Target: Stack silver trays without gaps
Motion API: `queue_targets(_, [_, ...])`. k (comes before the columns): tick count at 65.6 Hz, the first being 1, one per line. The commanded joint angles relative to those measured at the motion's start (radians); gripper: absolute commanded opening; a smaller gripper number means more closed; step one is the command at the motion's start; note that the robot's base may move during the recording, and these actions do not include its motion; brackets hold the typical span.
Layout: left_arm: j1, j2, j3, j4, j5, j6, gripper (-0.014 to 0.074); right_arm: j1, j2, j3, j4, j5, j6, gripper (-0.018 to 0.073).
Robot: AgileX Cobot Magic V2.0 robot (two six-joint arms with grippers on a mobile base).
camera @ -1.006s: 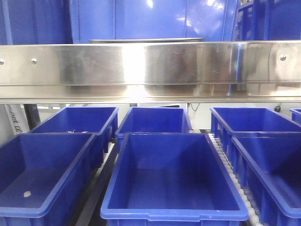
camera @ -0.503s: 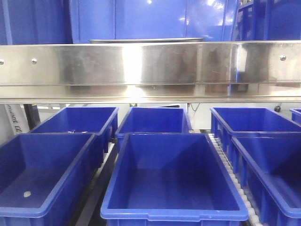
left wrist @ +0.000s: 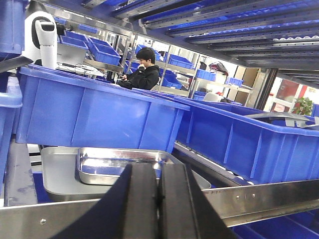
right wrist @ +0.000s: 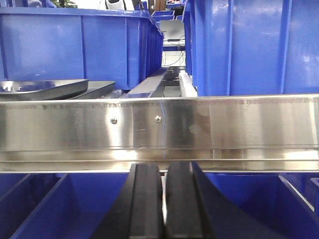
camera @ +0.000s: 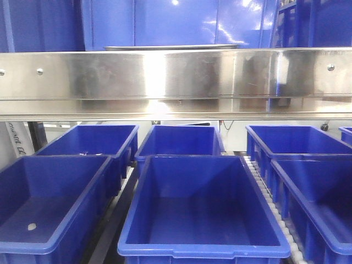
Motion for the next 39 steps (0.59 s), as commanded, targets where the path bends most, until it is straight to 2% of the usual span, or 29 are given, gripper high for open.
queue_targets(1, [-0.005,-0.008,0.002,0.013,-0.001,-0.004,-0.0015,-0.003,-0.004,0.000,0.000,-0.014,-0.010,-0.0017])
queue_targets(10, [0.039,-0.042,0.003,0.076,0.063,0.023,-0.0015,-0.003,-0.004,0.000,0.000,-0.014,-0.010,-0.0017])
queue_targets(15, [0.108,-0.082,0.003,0.074,0.133,0.112,-0.0015,-0.003,-0.004,0.000,0.000,-0.014,-0.010,-0.0017])
queue_targets(20, [0.193,-0.126,0.003,0.037,0.240,0.223,-0.0015,-0.003,-0.004,0.000,0.000,-0.014,-0.010,-0.0017])
queue_targets(23, [0.249,-0.151,0.011,0.025,0.282,0.252,-0.0015,-0.003,-0.004,0.000,0.000,-0.014,-0.010,-0.0017])
queue_targets(28, [0.330,-0.204,0.049,-0.048,0.293,0.316,-0.0015,-0.003,-0.004,0.000,0.000,-0.014,-0.010,-0.0017])
queue_targets(32, [0.385,-0.239,0.104,-0.106,0.245,0.377,-0.0015,-0.003,-0.004,0.000,0.000,-0.014,-0.010,-0.0017])
queue_targets(39, [0.459,-0.285,0.217,-0.251,0.121,0.479,-0.0015,-0.003,-0.004,0.000,0.000,-0.014,-0.010,-0.0017])
